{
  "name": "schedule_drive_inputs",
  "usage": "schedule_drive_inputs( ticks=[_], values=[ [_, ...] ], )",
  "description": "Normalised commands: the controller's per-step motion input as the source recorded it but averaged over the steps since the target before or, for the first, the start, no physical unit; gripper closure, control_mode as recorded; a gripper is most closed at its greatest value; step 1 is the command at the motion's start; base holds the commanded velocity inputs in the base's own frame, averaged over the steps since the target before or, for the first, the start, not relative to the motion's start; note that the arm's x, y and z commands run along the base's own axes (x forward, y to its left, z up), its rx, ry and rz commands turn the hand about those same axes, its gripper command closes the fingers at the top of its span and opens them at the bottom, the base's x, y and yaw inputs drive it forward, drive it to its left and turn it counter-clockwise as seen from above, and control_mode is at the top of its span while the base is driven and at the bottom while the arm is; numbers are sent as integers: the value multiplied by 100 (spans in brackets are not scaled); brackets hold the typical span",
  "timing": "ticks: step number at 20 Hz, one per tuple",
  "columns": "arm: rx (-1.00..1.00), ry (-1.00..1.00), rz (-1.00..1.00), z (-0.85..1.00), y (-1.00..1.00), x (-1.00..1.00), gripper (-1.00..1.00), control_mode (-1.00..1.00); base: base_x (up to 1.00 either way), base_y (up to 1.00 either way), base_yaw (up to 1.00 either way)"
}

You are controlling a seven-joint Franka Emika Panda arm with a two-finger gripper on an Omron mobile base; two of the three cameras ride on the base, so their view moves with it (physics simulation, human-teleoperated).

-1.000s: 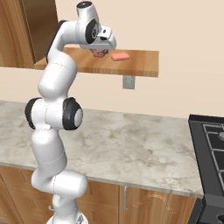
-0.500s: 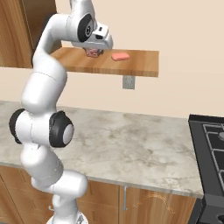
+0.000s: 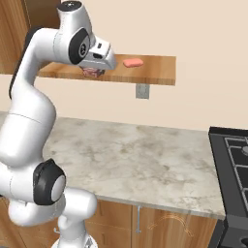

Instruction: Locate and retrieve the bar soap and bar soap from the cabinet. Place them next to the sink.

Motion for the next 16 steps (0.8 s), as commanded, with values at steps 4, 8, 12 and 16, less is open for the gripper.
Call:
schedule_drive_inputs(
  ticks=[4,8,12,16],
  values=[
    [0,0,-3,-26,18,-100,100,-100,0,0,0],
    [0,1,-2,-40,20,-100,100,-100,0,0,0],
    [0,5,0,-58,8,-98,100,-100,0,0,0],
    [0,7,0,-54,9,-100,100,-100,0,0,0]
  ],
)
